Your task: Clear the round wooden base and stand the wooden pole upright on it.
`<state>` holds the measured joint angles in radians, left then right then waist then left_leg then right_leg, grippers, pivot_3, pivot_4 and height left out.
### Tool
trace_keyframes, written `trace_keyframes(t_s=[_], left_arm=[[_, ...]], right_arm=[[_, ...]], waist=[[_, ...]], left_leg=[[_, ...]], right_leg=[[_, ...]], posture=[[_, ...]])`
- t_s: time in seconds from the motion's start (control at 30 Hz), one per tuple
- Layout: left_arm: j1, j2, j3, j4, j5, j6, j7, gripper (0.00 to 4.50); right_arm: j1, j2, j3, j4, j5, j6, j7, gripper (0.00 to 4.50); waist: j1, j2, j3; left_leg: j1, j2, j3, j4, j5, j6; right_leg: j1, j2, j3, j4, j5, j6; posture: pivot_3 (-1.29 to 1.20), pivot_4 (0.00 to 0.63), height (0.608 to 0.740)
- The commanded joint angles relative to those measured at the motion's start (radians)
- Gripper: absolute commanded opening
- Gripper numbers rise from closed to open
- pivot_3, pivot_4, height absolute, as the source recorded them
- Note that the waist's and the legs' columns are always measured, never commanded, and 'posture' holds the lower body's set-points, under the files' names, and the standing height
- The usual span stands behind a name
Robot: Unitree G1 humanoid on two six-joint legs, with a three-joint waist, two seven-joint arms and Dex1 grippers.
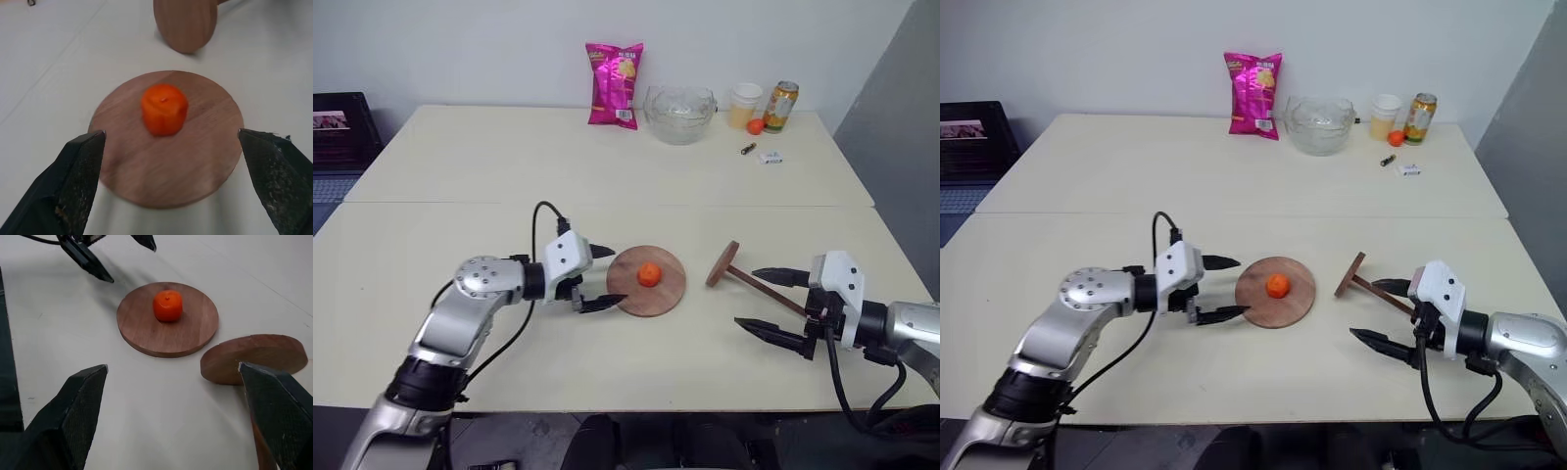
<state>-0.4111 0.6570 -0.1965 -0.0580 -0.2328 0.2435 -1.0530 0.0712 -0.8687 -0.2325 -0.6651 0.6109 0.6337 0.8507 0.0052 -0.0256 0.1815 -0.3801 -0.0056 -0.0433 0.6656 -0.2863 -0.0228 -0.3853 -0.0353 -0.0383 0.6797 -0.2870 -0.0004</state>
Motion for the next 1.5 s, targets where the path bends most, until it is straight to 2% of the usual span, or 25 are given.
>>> trace_keyframes(t_s=[0.03,0.13,0.27,0.43,0.53,0.87,0.97,1.07,1.2,1.33,1.5], left_arm=[[-0.045,-0.027,-0.032,0.066,0.039,-0.060,-0.020,4.48],[-0.082,-0.062,-0.054,0.149,0.073,-0.101,-0.013,4.48],[-0.156,-0.154,-0.092,0.298,0.126,-0.176,0.006,4.48],[-0.178,-0.213,-0.082,0.363,0.125,-0.200,-0.003,4.48],[-0.180,-0.221,-0.079,0.375,0.131,-0.208,-0.006,4.04],[-0.173,-0.243,-0.064,0.377,0.122,-0.207,0.005,1.95],[-0.162,-0.250,-0.056,0.355,0.110,-0.207,0.005,1.53],[-0.152,-0.239,-0.030,0.327,0.099,-0.199,0.015,1.32],[-0.101,-0.167,0.076,0.220,0.065,-0.163,0.061,1.22],[0.033,-0.059,0.225,0.070,0.042,-0.099,0.135,1.17],[0.212,-0.005,0.383,-0.036,0.030,-0.043,0.241,1.15]], right_arm=[[0.018,0.000,-0.035,-0.045,0.009,-0.006,-0.015,4.50],[0.036,0.002,-0.045,-0.057,0.012,-0.009,-0.021,4.50],[0.054,0.004,-0.049,-0.063,0.008,-0.018,-0.024,4.50],[0.063,0.006,-0.049,-0.069,0.008,-0.024,-0.027,4.50],[0.067,0.006,-0.048,-0.070,0.005,-0.028,-0.027,4.50],[0.066,0.008,-0.043,-0.067,0.003,-0.040,-0.025,4.50],[0.065,0.005,-0.045,-0.065,0.006,-0.042,-0.020,4.50],[0.058,0.000,-0.050,-0.061,0.011,-0.041,-0.014,4.50],[0.036,-0.011,-0.050,-0.057,0.023,-0.040,0.003,4.50],[-0.033,-0.027,-0.017,-0.032,0.043,-0.031,0.039,4.50],[-0.191,-0.031,0.075,0.042,0.050,-0.032,0.098,4.50]], waist=[[-0.003,0.000,0.000],[-0.003,0.000,0.000],[0.000,0.000,0.000],[-0.004,0.000,0.000],[-0.005,0.000,0.000],[-0.004,0.000,0.000],[-0.004,0.000,0.000],[-0.005,0.000,0.000],[-0.009,0.000,0.000],[-0.012,0.000,-0.001],[-0.008,0.000,0.000]], left_leg=[[0.000,0.000,0.000,0.000,0.000,0.000],[0.000,0.000,-0.001,0.000,0.000,0.000],[0.000,0.000,-0.001,0.001,0.000,0.000],[-0.001,0.000,0.000,0.001,0.000,0.000],[0.000,0.000,-0.001,0.001,0.000,0.000],[0.000,0.000,-0.001,0.002,0.000,0.000],[0.000,0.000,-0.001,0.002,0.000,0.000],[0.000,0.000,-0.001,0.002,0.000,0.000],[0.000,0.000,-0.001,0.001,0.000,0.000],[0.001,0.001,-0.001,0.001,0.000,0.000],[0.001,0.001,-0.001,0.001,0.000,0.000]], right_leg=[[0.000,0.000,0.000,0.000,0.000,0.000],[0.000,0.000,-0.001,0.000,0.000,0.000],[0.000,0.000,-0.001,0.000,0.000,0.000],[0.000,0.000,0.000,0.000,0.000,0.000],[0.000,0.000,-0.001,0.001,0.000,0.000],[0.000,0.000,-0.001,0.001,0.000,0.000],[0.000,0.000,-0.001,0.001,0.000,0.000],[0.000,0.000,-0.001,0.001,0.000,0.000],[0.000,0.000,0.000,0.001,0.000,0.000],[0.000,0.001,0.000,0.001,0.000,0.000],[0.001,0.000,0.000,0.000,0.000,0.000]], posture=[[0.00,0.150,0.740],[0.00,0.150,0.740],[0.00,0.150,0.740],[0.00,0.150,0.740],[0.00,0.150,0.740],[0.00,0.150,0.740],[0.00,0.150,0.740],[0.00,0.150,0.740],[0.00,0.150,0.740],[0.00,0.150,0.740],[0.00,0.150,0.740]])
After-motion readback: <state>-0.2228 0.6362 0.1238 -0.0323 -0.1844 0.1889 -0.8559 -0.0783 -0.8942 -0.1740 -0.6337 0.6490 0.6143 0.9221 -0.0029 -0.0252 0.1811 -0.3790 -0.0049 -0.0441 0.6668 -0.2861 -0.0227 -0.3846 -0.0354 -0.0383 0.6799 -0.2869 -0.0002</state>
